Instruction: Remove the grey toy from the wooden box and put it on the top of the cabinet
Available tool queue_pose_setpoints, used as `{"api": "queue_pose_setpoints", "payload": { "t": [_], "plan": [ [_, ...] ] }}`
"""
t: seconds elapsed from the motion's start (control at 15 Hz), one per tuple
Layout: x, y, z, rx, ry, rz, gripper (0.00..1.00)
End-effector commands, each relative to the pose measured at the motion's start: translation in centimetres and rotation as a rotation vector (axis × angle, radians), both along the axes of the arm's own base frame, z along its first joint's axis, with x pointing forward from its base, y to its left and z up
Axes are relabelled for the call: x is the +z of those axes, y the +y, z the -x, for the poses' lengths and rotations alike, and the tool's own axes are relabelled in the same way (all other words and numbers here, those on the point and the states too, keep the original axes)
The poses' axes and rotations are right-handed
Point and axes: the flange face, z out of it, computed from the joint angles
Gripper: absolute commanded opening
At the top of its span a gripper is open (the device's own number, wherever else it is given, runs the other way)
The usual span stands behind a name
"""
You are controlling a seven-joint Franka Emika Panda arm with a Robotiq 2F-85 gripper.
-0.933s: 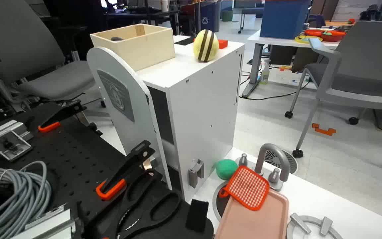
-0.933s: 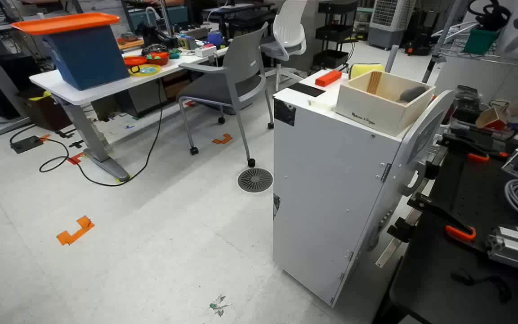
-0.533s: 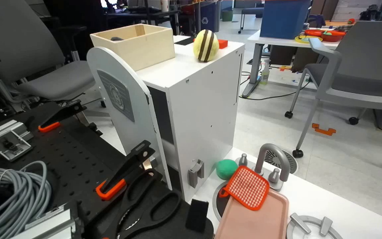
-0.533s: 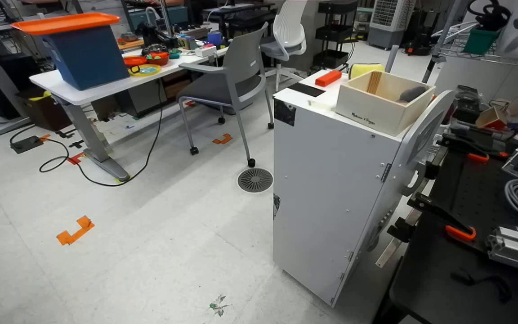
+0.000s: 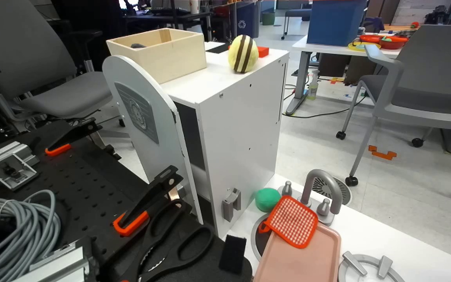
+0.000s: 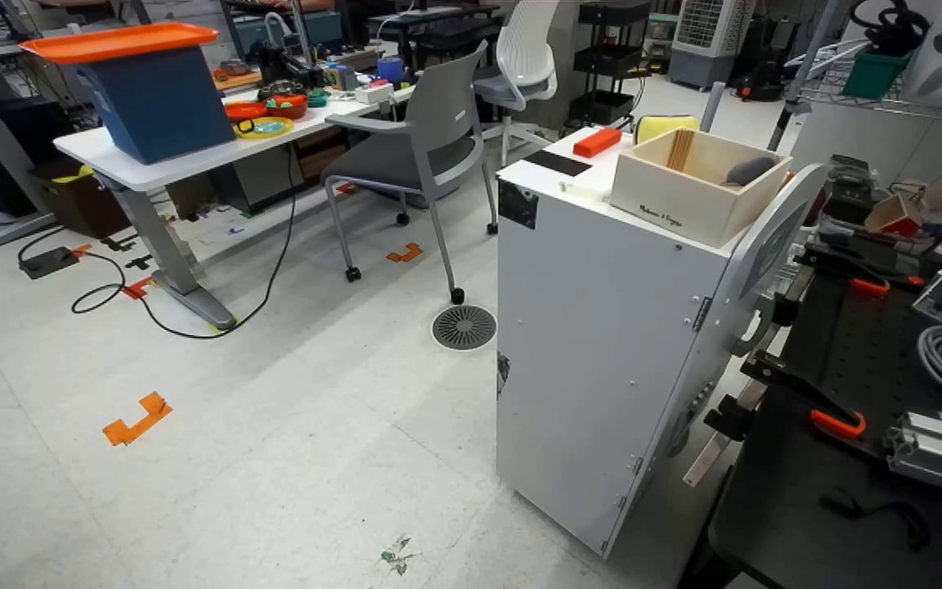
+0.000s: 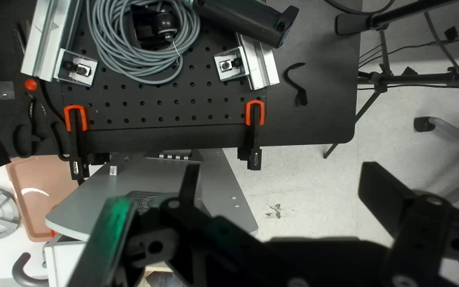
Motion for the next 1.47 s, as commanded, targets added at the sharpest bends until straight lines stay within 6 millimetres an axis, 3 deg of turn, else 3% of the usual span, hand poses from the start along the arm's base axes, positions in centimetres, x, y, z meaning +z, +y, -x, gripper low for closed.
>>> {"api": "queue_pose_setpoints", "payload": {
  "t": [0.0,0.4,0.67,1.07,1.4],
  "plan": [
    [0.0,0.0,0.0,0.000,0.001,0.000,1.00],
    [0.1,-0.3,-0.4,-0.008,-0.011,0.011,1.00],
    [0.1,-1.8,-1.9,-0.059,-0.019,0.029,1.00],
    [1.1,-4.9,-6.2,-0.150,-0.039,0.068,1.00],
    [0.6,-6.9,-10.7,-0.220,-0.054,0.120,1.00]
  ]
}}
